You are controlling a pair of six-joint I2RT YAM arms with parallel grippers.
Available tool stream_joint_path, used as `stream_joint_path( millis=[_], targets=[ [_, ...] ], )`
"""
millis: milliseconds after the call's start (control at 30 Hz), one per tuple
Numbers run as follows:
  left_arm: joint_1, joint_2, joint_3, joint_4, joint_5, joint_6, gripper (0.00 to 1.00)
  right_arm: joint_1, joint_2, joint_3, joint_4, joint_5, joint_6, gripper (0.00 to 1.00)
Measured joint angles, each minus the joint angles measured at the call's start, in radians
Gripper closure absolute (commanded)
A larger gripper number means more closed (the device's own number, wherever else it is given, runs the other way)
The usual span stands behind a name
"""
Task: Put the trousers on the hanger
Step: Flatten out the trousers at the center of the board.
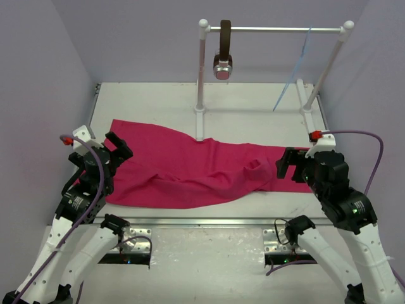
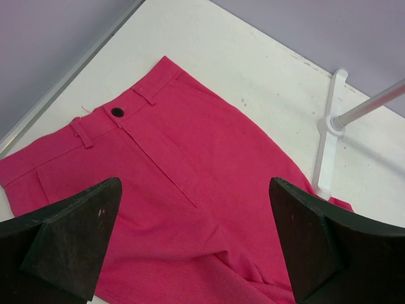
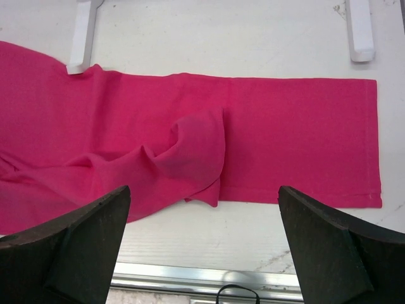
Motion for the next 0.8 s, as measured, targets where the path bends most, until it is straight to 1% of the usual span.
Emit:
stream_joint_path(
  millis=[533, 600, 700, 800],
  targets=[
    [0.000, -0.017, 0.000, -0.001, -0.002, 0.000, 0.00, 0.000, -0.034, 0.000, 0.002, 0.002, -0.002, 0.01],
    [0.000, -0.017, 0.000, -0.001, -0.003, -0.004, 0.00, 0.000, -0.033, 0.000, 0.007, -0.032, -0.003, 0.01],
    [0.000, 0.004, 0.000, -0.001, -0.001, -0.041, 0.00, 0.000, -0.002, 0.000, 0.025, -0.150, 0.000, 0.01],
    [0.000, 0.085, 0.001, -0.001, 0.043, -0.103, 0.00, 0.000, 0.084, -0.002, 0.061, -0.267, -0.001, 0.01]
  ],
)
